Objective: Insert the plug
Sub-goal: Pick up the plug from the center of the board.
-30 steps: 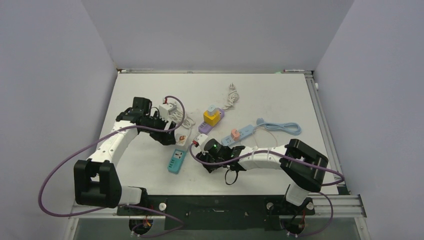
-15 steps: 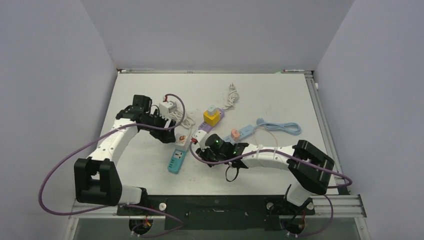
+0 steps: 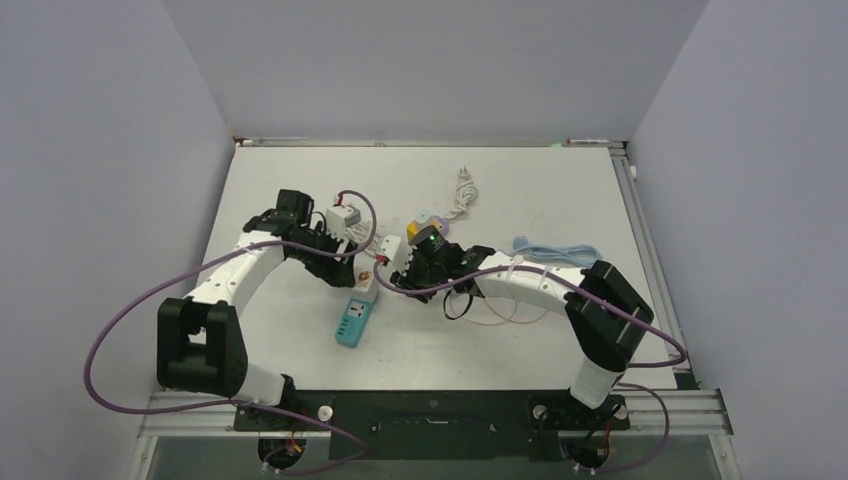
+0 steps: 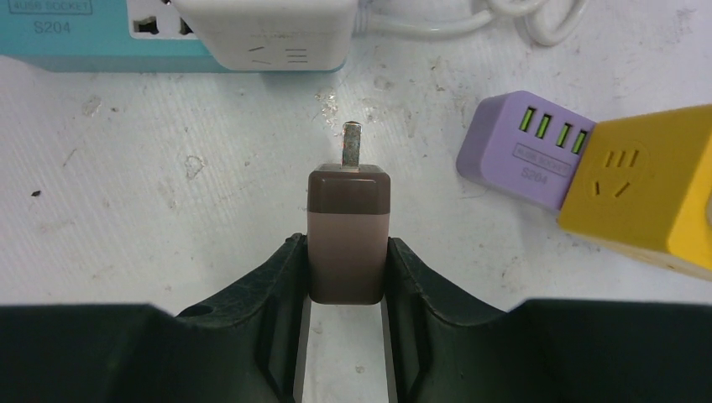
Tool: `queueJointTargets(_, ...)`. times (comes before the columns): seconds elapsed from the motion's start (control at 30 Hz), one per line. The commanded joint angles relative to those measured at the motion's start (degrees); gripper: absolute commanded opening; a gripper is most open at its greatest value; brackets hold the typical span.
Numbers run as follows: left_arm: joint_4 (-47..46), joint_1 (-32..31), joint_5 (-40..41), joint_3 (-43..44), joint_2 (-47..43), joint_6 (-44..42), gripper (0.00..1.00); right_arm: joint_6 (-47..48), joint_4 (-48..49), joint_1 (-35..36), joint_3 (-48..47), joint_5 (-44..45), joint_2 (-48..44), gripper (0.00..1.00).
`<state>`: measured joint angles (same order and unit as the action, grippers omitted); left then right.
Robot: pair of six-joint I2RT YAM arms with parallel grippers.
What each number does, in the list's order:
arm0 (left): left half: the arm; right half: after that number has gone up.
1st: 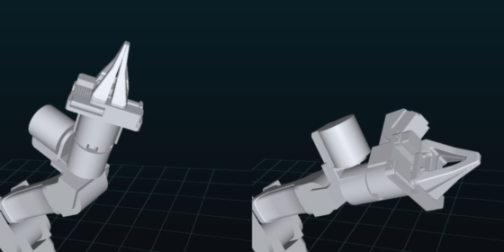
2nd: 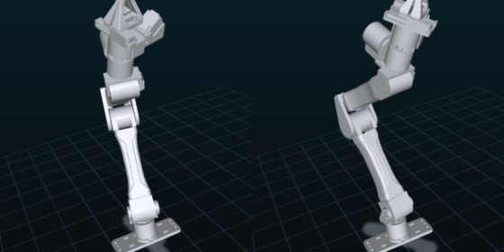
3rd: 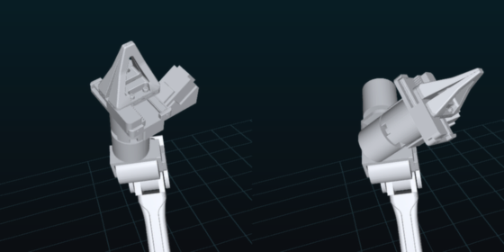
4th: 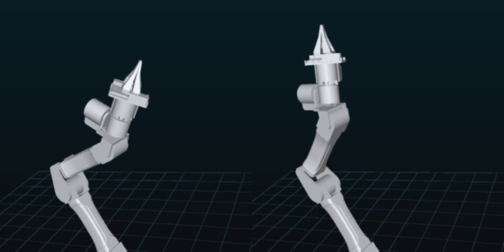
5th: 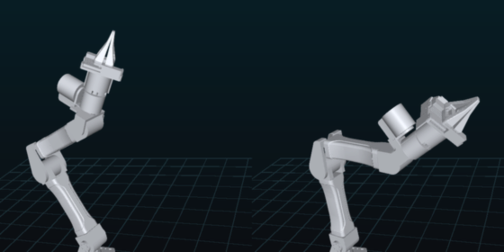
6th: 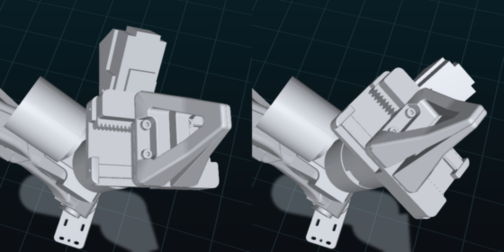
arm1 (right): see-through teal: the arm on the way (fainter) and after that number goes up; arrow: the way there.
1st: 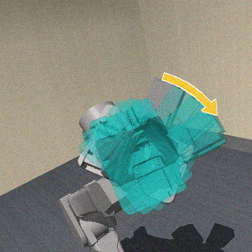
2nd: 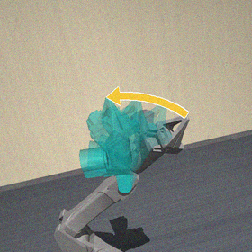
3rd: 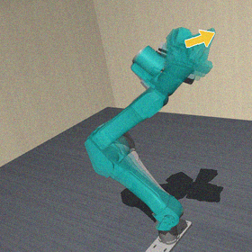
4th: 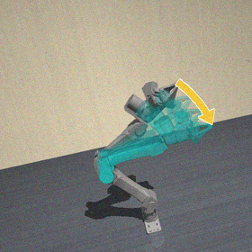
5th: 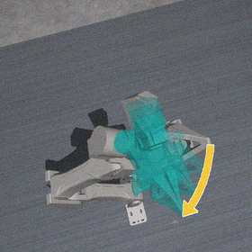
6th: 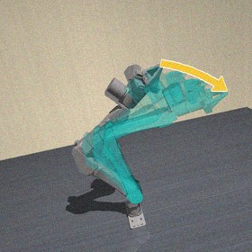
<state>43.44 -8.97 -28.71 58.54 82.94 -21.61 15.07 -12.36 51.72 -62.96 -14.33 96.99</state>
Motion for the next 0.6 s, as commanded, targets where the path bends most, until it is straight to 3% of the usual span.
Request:
queueJointTargets(0.0, -2.1, -0.3, 0.2, 1.1, 0.7, 0.2, 0.68, 5.3, -4.7, -0.4, -4.2, -5.1, 1.6, 0.05)
queueJointTargets(0.57, -1.9, -3.1, 2.5, 3.8, 4.6, 0.6, 0.61, 5.0, 2.8, 0.0, -1.6, -5.0, 1.4, 0.05)
